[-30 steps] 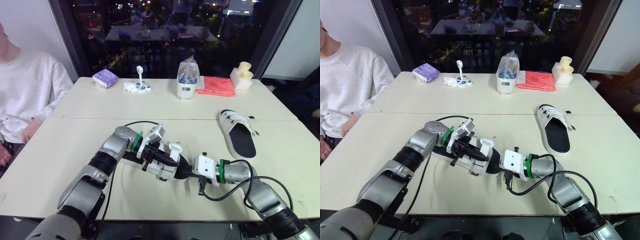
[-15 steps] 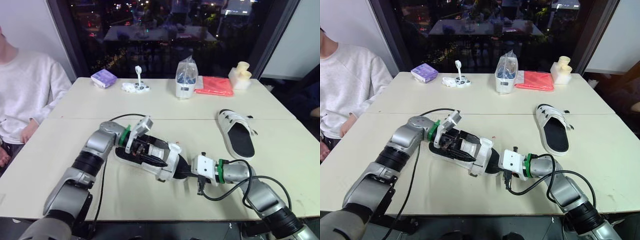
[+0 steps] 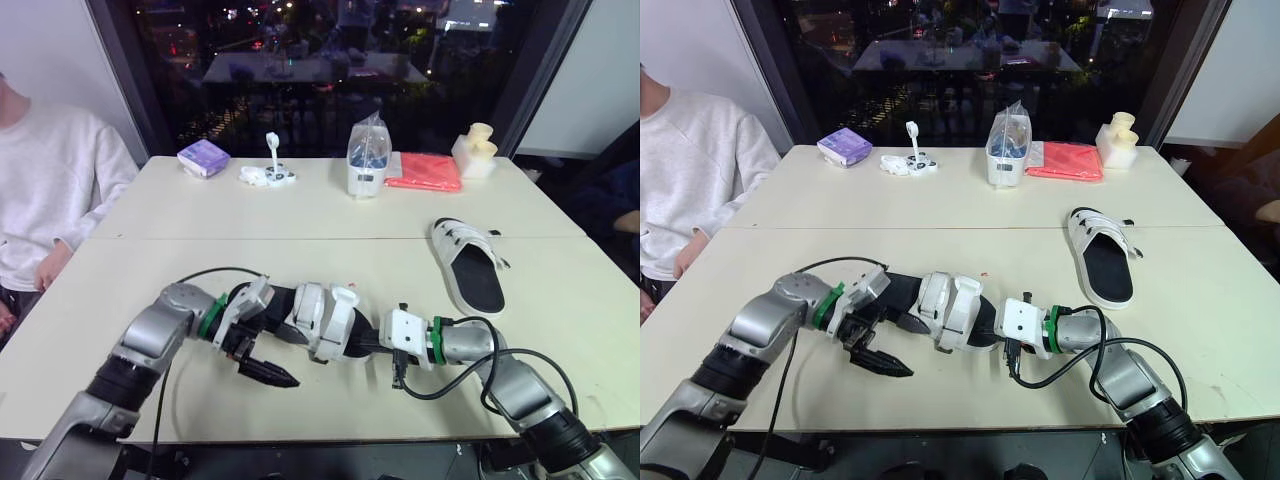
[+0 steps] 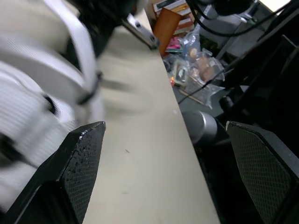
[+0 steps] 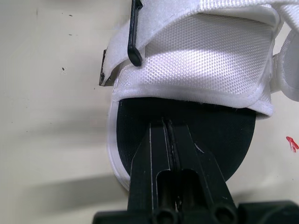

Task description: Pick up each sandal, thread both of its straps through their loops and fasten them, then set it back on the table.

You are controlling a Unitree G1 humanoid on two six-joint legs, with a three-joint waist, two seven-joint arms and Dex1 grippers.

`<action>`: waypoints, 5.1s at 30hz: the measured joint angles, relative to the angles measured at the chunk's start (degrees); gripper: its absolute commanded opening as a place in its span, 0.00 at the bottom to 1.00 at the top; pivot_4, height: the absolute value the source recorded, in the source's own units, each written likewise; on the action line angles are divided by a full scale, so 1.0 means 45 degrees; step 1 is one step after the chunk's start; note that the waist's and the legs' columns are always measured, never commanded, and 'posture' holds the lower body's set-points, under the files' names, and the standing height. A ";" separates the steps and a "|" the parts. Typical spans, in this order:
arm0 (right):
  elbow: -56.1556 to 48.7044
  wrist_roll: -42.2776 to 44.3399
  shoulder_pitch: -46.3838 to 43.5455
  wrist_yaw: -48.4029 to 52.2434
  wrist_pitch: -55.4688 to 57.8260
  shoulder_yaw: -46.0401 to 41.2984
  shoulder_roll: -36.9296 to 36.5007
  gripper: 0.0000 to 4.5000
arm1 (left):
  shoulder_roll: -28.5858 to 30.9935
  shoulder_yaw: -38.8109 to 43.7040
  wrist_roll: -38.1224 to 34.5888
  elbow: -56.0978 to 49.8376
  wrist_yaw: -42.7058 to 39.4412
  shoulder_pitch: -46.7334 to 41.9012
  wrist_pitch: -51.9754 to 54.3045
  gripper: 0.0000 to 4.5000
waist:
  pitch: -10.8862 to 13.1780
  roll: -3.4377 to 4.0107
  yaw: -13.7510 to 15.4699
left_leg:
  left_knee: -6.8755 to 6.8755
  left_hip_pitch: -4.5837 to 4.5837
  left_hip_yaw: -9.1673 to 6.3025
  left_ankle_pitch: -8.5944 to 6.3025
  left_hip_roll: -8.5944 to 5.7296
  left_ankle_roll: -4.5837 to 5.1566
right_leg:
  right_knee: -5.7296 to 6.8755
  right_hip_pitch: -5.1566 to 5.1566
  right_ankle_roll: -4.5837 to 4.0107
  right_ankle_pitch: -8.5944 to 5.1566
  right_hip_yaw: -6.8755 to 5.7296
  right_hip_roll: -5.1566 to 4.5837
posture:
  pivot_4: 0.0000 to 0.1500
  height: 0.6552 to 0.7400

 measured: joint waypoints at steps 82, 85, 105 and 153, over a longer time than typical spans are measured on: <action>-0.0033 -0.0018 0.0180 -0.0097 -0.0018 -0.0213 -0.0116 0.00 | -0.4270 -0.0928 0.2767 0.9642 0.1550 -0.6588 -0.3847 0.14 | -0.0001 -0.0025 0.0274 | 0.0001 -0.0012 0.0011 0.0007 -0.0013 0.0008 | 0.0008 -0.0011 -0.0015 -0.0006 -0.0021 0.0012 | 1.00 1.00; -0.0029 -0.0038 0.0141 -0.0101 0.0000 -0.0214 -0.0115 0.00 | -0.4531 -0.0486 0.2731 0.9968 0.1907 -0.6788 -0.2717 0.41 | -0.0011 -0.0034 0.0284 | 0.0002 -0.0010 0.0010 0.0006 -0.0013 0.0011 | 0.0014 -0.0007 -0.0014 -0.0006 -0.0022 0.0013 | 1.00 1.00; -0.0027 -0.0150 0.0038 -0.0056 0.0014 -0.0126 -0.0098 0.00 | -0.5942 0.1733 0.2579 1.0914 0.6468 -0.7815 -0.1526 0.98 | -0.0041 -0.0085 0.0295 | -0.0001 -0.0008 -0.0001 0.0004 -0.0012 0.0006 | 0.0011 -0.0003 -0.0013 -0.0007 -0.0030 0.0012 | 1.00 1.00; 0.0016 -0.0156 0.0002 -0.0387 -0.0051 -0.0005 -0.0096 0.00 | -0.5757 0.2569 0.3297 1.2755 0.1459 -0.8879 -0.3064 0.01 | -0.0037 -0.0089 0.0241 | -0.0002 -0.0020 0.0005 0.0006 -0.0009 0.0009 | 0.0016 -0.0020 -0.0014 -0.0007 -0.0036 0.0017 | 1.00 1.00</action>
